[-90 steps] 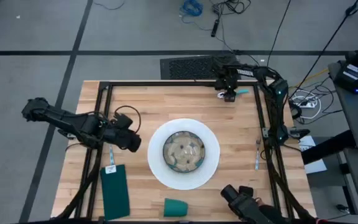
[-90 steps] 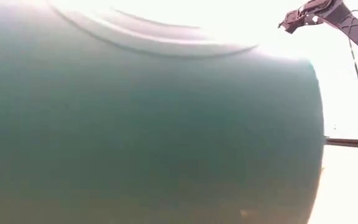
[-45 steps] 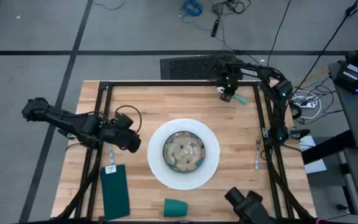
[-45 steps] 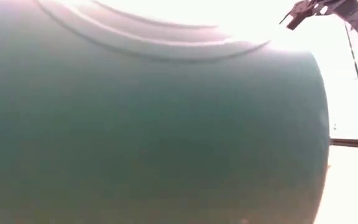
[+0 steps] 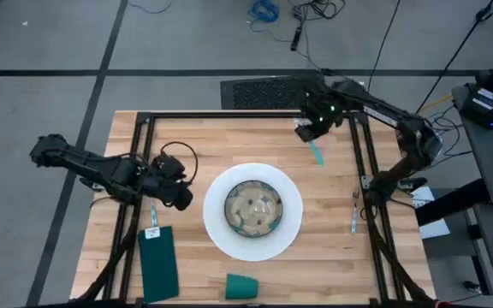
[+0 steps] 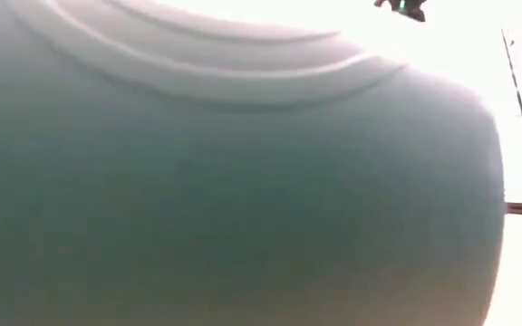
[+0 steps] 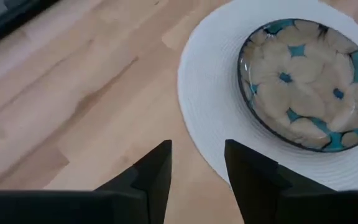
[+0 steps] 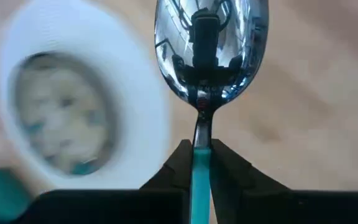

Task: Set table place
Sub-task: Put the blue spoon on the right side of the white table mat

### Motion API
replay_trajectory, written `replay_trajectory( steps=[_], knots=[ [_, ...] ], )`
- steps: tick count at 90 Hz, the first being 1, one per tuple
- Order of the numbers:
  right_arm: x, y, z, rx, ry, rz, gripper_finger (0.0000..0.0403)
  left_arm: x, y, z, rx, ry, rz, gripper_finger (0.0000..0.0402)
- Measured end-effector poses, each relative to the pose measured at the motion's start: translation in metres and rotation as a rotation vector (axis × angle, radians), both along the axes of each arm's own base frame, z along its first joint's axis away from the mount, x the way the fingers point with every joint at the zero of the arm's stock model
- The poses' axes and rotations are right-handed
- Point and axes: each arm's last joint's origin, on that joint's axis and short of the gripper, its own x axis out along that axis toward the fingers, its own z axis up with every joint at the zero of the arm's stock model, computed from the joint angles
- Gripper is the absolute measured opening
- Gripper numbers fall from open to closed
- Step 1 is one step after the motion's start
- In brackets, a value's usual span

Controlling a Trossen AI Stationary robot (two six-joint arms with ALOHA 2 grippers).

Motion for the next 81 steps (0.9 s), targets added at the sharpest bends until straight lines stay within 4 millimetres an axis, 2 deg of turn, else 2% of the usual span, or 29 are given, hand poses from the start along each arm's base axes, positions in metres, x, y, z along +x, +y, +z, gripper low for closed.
replay_trajectory(
  steps=[12,29,41,57,70,81],
  knots=[
    [0.004,0.043,-0.008,0.136,-0.069,-0.025,0.0012,0.0,0.0,0.0,0.036,0.016,-0.037,0.0134],
    [0.003,0.099,-0.043,0.269,-0.149,-0.131,0.0012,-0.001,0.001,-0.008,0.05,0.041,-0.041,0.0134],
    [0.007,0.128,-0.073,0.331,-0.236,-0.252,0.0012,-0.002,0.001,-0.013,0.053,0.057,-0.039,0.0134],
    [0.006,0.153,-0.103,0.3,-0.192,-0.374,0.0012,-0.003,0.001,-0.018,0.041,0.071,-0.046,0.0134],
    [0.007,0.163,-0.109,0.228,-0.167,-0.448,0.0012,-0.002,0.0,-0.021,0.03,0.063,-0.05,0.0134],
    [0.008,0.167,-0.113,0.216,-0.148,-0.445,0.0012,-0.001,0.0,-0.021,0.028,0.056,-0.05,0.0134]
  ],
)
